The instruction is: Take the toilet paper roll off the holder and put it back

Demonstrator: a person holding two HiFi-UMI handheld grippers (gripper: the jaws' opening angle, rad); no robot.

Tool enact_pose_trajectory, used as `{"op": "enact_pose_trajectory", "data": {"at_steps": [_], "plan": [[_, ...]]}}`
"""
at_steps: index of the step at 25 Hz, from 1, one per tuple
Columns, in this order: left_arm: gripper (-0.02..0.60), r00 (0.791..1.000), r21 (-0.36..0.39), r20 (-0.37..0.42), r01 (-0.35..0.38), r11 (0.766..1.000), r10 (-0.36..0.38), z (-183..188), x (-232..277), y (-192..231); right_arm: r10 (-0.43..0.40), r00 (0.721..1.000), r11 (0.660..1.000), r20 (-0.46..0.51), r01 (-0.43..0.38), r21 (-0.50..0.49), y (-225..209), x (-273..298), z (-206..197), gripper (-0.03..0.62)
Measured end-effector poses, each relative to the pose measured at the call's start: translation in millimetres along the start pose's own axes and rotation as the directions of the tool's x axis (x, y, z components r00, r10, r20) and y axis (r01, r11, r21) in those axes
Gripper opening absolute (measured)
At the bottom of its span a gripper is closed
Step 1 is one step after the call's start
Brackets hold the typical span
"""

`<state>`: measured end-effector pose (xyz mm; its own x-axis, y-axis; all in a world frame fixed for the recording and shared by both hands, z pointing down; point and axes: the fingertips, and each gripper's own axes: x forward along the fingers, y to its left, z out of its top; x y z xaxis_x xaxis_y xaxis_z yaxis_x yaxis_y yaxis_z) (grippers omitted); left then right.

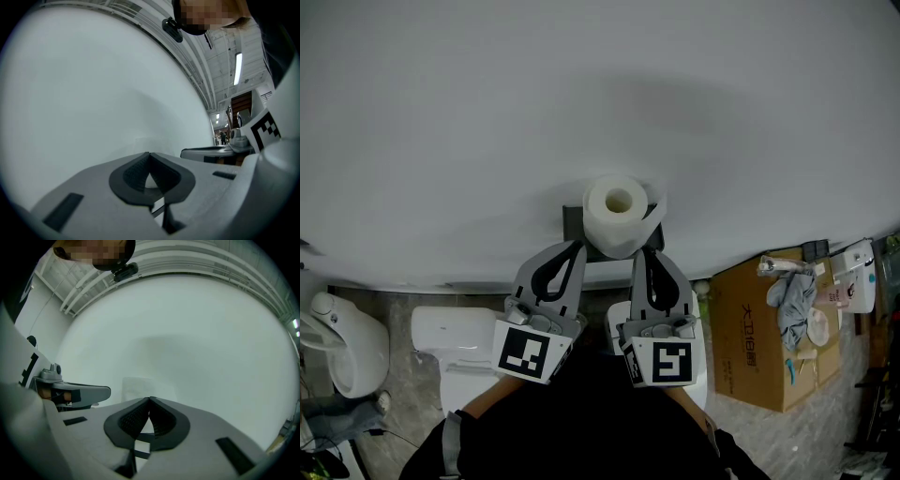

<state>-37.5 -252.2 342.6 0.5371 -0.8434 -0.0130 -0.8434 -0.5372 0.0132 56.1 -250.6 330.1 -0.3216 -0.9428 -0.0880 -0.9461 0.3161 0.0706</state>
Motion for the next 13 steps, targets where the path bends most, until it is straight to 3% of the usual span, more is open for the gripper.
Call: {"op": "enact_pose_trajectory", "data": {"at_steps": [13], "plan": [[0.006,1.000,-0.007,0.002,0.001,1.000,-0.001,-0.5,-2.4,-0.5,-0.004,1.000,1.000,-0.009,0.004,-0.008,0.3,-2.7,-1.4,0.022]]}}
